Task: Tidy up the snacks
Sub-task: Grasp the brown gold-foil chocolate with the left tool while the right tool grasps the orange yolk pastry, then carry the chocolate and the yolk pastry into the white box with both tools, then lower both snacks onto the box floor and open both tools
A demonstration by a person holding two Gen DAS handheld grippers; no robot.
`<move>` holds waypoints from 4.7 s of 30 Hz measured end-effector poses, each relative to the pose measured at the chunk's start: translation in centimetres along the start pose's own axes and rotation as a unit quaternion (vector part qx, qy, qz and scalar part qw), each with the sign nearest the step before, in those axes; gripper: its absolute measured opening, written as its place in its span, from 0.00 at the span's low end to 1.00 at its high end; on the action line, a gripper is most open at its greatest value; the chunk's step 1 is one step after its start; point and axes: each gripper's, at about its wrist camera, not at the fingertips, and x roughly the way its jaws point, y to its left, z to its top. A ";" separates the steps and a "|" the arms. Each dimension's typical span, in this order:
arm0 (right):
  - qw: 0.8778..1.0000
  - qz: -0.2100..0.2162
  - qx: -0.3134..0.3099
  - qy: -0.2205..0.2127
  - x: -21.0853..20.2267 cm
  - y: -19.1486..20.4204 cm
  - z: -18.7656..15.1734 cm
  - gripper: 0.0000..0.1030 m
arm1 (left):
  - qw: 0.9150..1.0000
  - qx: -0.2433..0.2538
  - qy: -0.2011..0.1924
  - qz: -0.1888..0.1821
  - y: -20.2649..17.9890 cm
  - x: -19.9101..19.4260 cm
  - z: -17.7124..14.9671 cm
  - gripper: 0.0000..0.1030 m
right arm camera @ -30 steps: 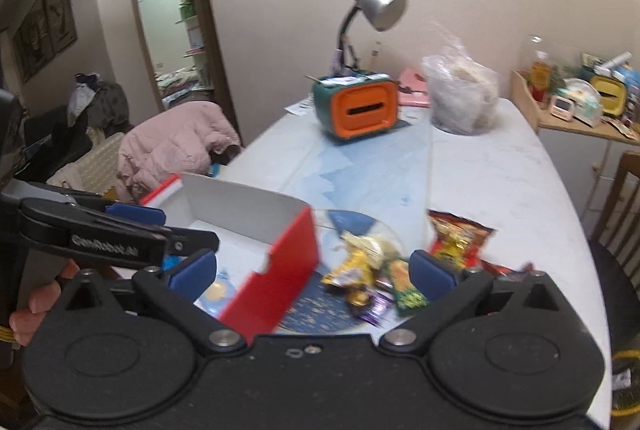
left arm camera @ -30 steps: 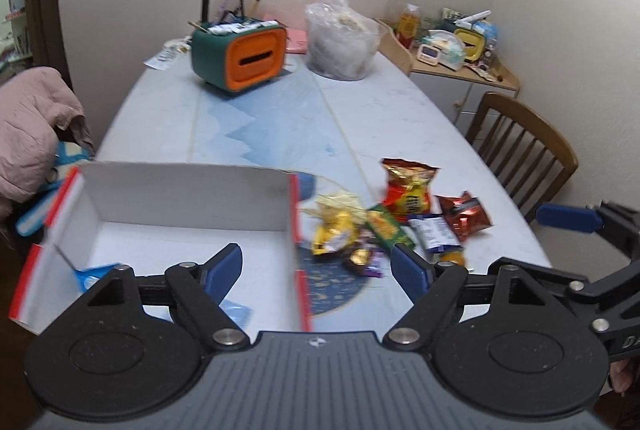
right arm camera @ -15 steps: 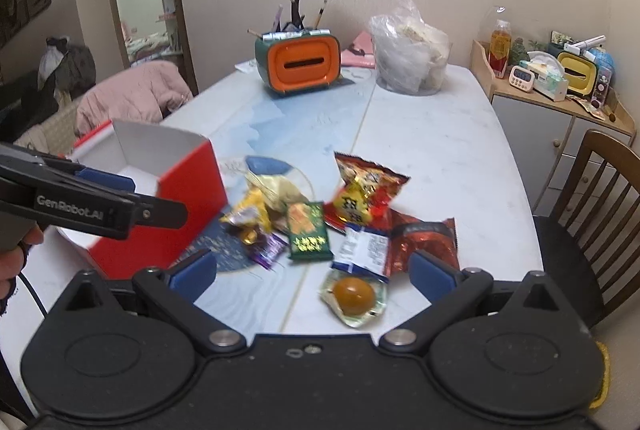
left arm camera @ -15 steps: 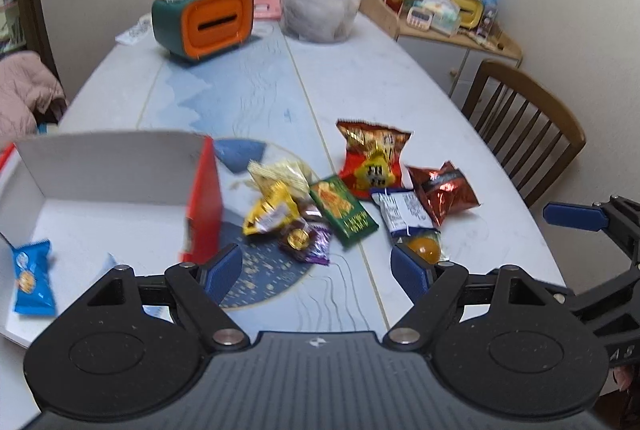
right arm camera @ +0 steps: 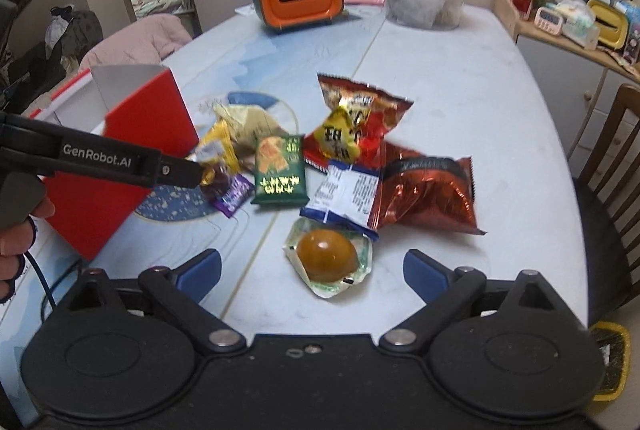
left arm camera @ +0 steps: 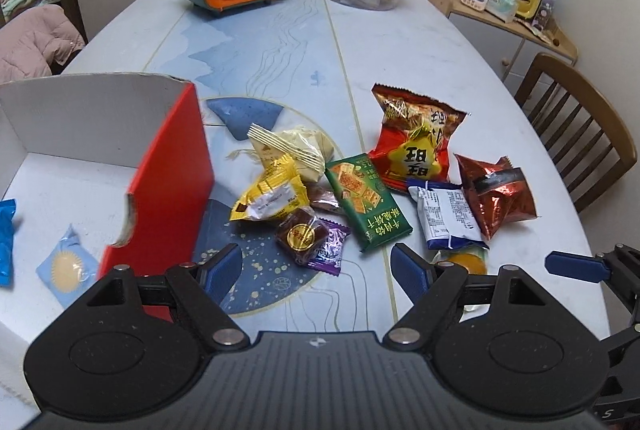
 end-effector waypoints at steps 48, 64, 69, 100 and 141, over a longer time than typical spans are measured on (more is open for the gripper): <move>0.999 0.004 0.033 0.025 2.9 -0.9 -0.6 0.55 | 0.998 -0.056 0.027 -0.010 1.1 2.5 0.1 0.39; 0.999 0.015 0.025 -0.029 -4.6 2.1 1.1 0.55 | 0.999 -0.042 0.007 -0.007 1.2 -5.3 -0.6 0.39; 0.999 0.019 0.009 -0.043 -6.4 3.9 2.4 0.55 | 0.999 -0.039 -0.001 -0.008 2.2 -7.9 -0.5 0.39; 0.992 0.065 -0.077 -0.072 -2.4 21.0 10.4 0.55 | 0.996 -0.068 -0.025 0.047 19.7 -13.8 1.9 0.39; 0.987 0.028 -0.125 0.101 14.0 27.6 11.9 0.55 | 0.987 0.000 0.157 0.037 25.9 1.4 4.8 0.39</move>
